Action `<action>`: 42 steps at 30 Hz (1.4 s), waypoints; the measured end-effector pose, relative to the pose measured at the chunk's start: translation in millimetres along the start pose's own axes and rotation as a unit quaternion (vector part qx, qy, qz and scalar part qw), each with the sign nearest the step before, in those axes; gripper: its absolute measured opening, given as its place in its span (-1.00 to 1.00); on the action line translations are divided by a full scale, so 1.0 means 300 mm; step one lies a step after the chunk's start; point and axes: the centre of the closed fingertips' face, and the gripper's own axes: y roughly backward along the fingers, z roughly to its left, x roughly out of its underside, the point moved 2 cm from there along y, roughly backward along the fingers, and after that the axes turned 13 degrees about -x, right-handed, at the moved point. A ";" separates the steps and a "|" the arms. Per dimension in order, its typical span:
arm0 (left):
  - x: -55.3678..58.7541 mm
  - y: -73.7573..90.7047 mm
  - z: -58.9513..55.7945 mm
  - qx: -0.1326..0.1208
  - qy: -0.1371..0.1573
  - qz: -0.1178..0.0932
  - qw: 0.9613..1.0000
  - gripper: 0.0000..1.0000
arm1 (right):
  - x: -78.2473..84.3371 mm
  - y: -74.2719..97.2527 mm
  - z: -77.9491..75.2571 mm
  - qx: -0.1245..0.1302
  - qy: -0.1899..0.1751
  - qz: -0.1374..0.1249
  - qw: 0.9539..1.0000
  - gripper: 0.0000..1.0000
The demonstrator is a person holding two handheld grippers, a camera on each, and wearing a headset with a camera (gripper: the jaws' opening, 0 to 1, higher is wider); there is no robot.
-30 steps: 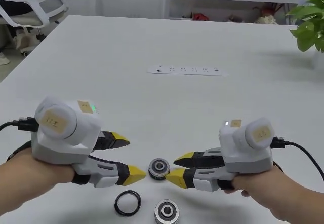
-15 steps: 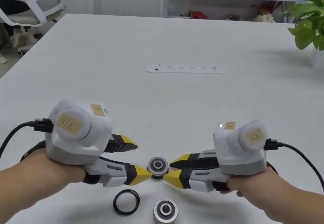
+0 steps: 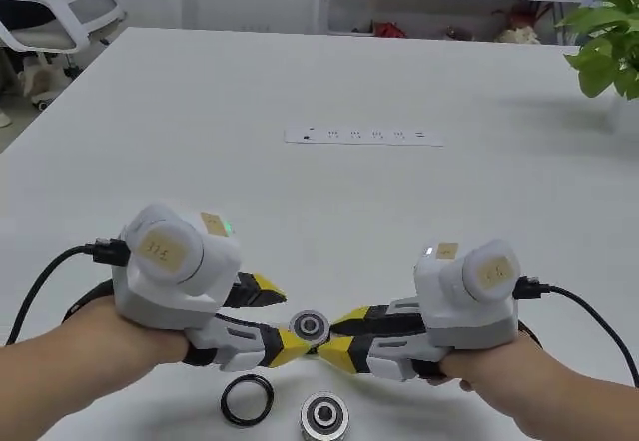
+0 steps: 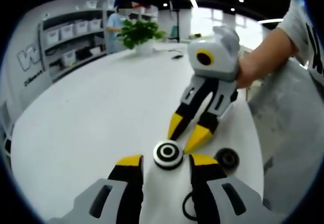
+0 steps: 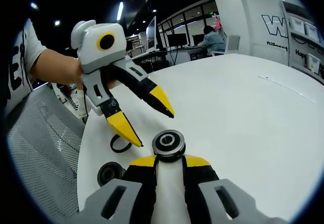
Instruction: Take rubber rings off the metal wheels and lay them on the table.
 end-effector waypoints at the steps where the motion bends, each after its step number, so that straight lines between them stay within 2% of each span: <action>1: -0.002 -0.004 -0.005 0.002 -0.001 0.001 1.000 -0.28 | 0.001 0.000 0.000 0.000 0.000 0.000 1.000 -0.68; 8: -0.012 -0.021 -0.013 0.005 -0.003 -0.002 1.000 -0.42 | 0.001 0.001 0.002 0.000 -0.001 -0.001 1.000 -0.68; 17: 0.000 -0.035 -0.020 0.002 -0.012 0.008 1.000 -0.59 | 0.004 0.001 0.004 0.001 0.000 0.000 1.000 -0.69; 22: -0.001 -0.038 -0.021 0.003 -0.012 0.007 1.000 -0.67 | 0.003 0.000 0.003 0.001 0.000 -0.001 1.000 -0.70; 29: 0.000 -0.042 -0.017 -0.004 -0.018 0.001 1.000 -0.70 | 0.003 0.000 -0.001 0.001 -0.010 -0.010 1.000 -0.72; 30: 0.002 -0.043 -0.012 -0.010 -0.020 0.003 1.000 -0.72 | 0.003 0.000 -0.001 0.001 -0.010 -0.011 1.000 -0.72; 33: 0.001 -0.043 -0.020 -0.009 -0.035 0.000 0.999 -0.72 | 0.005 0.000 0.000 0.000 -0.013 -0.014 1.000 -0.72; 42: 0.001 -0.044 -0.019 -0.010 -0.034 0.002 0.999 -0.72 | 0.004 0.001 0.000 0.000 -0.018 -0.015 1.000 -0.74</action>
